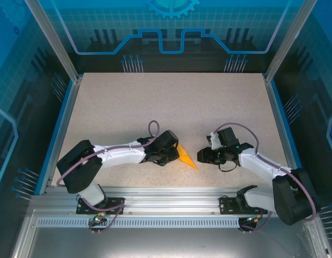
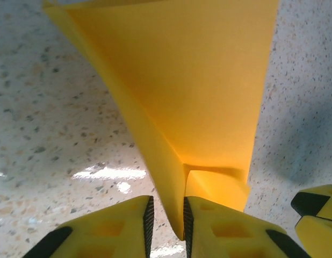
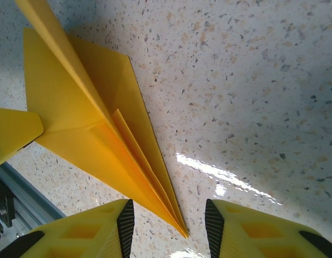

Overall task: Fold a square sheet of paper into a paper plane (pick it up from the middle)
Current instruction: Move a paper plane to the center of the table.

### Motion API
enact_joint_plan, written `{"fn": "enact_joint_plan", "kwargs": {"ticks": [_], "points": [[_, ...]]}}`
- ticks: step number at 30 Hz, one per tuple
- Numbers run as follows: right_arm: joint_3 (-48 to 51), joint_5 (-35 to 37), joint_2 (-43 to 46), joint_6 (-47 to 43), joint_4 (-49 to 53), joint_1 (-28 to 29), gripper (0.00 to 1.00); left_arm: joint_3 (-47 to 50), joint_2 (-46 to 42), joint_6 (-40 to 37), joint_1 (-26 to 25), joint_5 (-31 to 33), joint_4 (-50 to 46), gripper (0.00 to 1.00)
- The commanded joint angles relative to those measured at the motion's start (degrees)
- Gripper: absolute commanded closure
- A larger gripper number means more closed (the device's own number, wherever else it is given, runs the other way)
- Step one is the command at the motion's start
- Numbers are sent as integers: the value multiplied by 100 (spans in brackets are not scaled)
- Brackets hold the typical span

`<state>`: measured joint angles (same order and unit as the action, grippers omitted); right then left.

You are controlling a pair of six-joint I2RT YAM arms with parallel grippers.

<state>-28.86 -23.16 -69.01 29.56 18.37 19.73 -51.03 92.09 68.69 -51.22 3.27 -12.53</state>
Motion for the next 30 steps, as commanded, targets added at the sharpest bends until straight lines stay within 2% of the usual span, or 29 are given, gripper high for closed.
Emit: {"fn": "enact_joint_plan", "kwargs": {"ticks": [1, 10, 19, 24, 30], "points": [[-66, -129, -48, 61, -43, -14, 58, 230, -298, -61, -46, 131, 317, 82], [-294, -39, -216, -58, -70, 358, 57, 597, -525, -194, -38, 127, 550, 99], [-874, -244, -838, -606, -35, 882, 57, 841, -657, -265, -19, 179, 585, 100], [-1174, 26, -1247, -793, 16, 1251, 56, 842, -631, -321, -11, 138, 522, 100], [-1472, 365, -1651, -943, 192, 1369, 56, 927, -626, -295, -11, 156, 420, 100]]}}
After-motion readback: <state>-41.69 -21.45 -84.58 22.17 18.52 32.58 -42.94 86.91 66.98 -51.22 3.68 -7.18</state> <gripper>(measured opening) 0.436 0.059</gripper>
